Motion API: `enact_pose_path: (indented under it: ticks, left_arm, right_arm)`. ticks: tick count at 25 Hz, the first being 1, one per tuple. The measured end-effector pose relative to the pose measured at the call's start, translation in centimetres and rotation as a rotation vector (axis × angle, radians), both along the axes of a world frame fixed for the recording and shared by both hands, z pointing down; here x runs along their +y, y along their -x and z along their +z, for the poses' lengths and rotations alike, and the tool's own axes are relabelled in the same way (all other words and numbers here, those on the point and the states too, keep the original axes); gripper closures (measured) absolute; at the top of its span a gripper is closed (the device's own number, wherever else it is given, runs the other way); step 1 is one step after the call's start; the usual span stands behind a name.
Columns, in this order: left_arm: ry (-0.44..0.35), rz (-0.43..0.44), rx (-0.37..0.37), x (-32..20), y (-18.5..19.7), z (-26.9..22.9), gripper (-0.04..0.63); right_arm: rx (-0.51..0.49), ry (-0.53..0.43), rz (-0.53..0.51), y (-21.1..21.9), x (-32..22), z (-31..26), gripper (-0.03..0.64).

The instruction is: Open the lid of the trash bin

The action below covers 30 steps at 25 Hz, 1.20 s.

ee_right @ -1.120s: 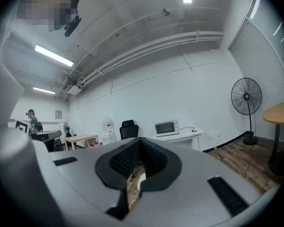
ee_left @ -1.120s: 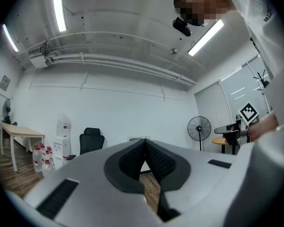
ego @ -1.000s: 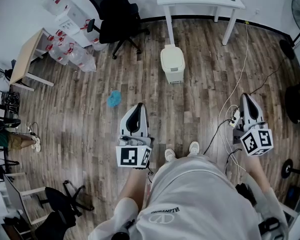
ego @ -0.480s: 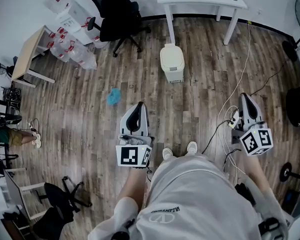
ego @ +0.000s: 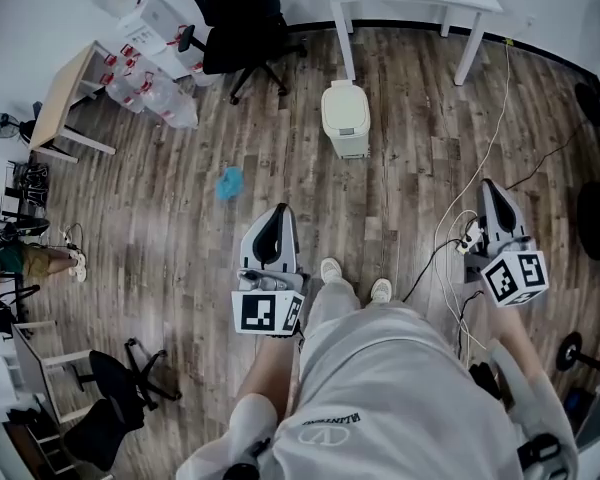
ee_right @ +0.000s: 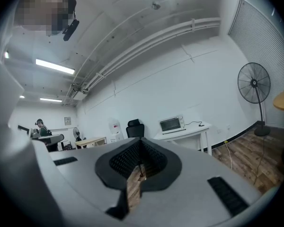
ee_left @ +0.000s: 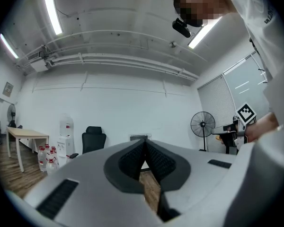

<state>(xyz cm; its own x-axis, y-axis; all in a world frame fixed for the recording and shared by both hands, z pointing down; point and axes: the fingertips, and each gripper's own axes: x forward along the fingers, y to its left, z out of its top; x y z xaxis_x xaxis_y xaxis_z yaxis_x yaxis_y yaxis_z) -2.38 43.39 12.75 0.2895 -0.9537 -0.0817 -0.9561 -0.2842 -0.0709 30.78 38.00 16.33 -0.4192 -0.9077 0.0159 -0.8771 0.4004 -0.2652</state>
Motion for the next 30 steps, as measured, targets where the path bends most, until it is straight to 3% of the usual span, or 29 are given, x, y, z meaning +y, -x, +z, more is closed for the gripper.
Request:
enact_pose_path:
  ticks: [8, 16, 30]
  left_arm:
    - [-0.001, -0.002, -0.001, -2.0, 0.6, 0.3, 0.595]
    - [0.003, 0.037, 0.019, -7.4, 2.5, 0.5, 0.595]
    - [0.058, 0.106, 0.062, -20.4, 11.2, 3.2, 0.595]
  right_arm:
    - [-0.02, 0.002, -0.012, 1.4, -2.0, 0.5, 0.6]
    - [-0.005, 0.011, 0.008, 3.9, -6.2, 0.3, 0.6]
    - [0.059, 0.059, 0.025, 13.9, -17.8, 1.2, 0.6]
